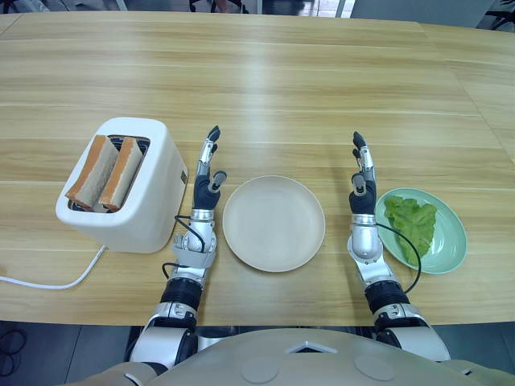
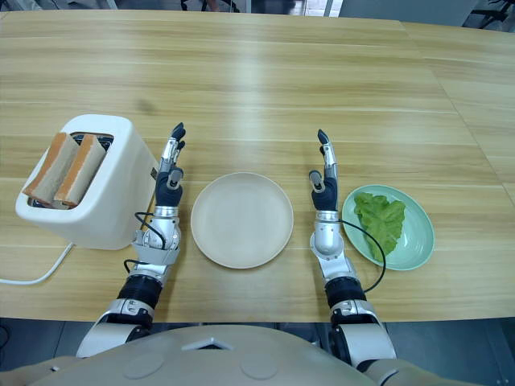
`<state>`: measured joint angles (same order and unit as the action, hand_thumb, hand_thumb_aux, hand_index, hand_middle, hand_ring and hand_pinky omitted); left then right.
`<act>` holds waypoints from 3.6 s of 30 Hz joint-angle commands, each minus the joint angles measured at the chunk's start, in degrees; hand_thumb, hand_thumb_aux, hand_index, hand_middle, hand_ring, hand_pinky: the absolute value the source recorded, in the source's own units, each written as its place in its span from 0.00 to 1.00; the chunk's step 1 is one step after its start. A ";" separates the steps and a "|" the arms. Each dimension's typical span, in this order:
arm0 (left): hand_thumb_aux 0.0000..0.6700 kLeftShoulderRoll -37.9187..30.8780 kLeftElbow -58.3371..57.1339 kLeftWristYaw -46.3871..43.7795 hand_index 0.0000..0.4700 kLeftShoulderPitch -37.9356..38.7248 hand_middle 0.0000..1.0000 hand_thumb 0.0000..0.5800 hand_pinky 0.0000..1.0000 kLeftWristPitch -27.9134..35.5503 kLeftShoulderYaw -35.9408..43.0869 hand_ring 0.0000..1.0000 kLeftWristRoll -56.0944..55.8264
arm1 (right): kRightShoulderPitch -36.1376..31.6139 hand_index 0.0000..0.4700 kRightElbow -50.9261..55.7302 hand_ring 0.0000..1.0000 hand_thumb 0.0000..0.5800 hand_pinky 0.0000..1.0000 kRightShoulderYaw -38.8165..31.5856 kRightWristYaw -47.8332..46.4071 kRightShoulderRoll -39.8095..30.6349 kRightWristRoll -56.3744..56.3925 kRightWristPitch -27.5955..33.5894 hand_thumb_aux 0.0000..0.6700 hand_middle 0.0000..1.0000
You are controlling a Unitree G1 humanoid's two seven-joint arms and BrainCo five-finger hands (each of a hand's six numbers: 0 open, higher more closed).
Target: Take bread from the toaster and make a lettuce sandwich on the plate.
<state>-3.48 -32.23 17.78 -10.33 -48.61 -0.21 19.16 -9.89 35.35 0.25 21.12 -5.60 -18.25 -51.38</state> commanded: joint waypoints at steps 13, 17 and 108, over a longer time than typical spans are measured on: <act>0.00 -1.07 0.58 3.96 0.00 0.37 0.00 0.00 0.00 0.09 1.00 0.00 2.61 | 0.84 0.00 -1.17 0.00 0.00 0.00 0.05 0.91 -0.48 -1.66 0.17 0.00 0.00; 0.00 -1.00 0.76 2.91 0.00 0.25 0.00 0.00 0.00 0.16 1.46 0.00 1.11 | 1.00 0.00 -1.41 0.00 0.00 0.00 0.07 1.25 -0.65 -2.07 0.22 0.00 0.00; 1.00 -32.48 29.89 7.74 0.98 26.68 0.00 1.00 0.00 27.73 -20.89 0.00 19.41 | -1.58 0.00 4.72 0.00 0.00 0.00 -2.83 4.49 -3.39 -5.51 1.85 0.00 0.00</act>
<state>-36.49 -3.42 26.74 16.43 -21.68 -22.75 38.20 -12.17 40.08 -2.04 25.23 -8.77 -23.05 -50.31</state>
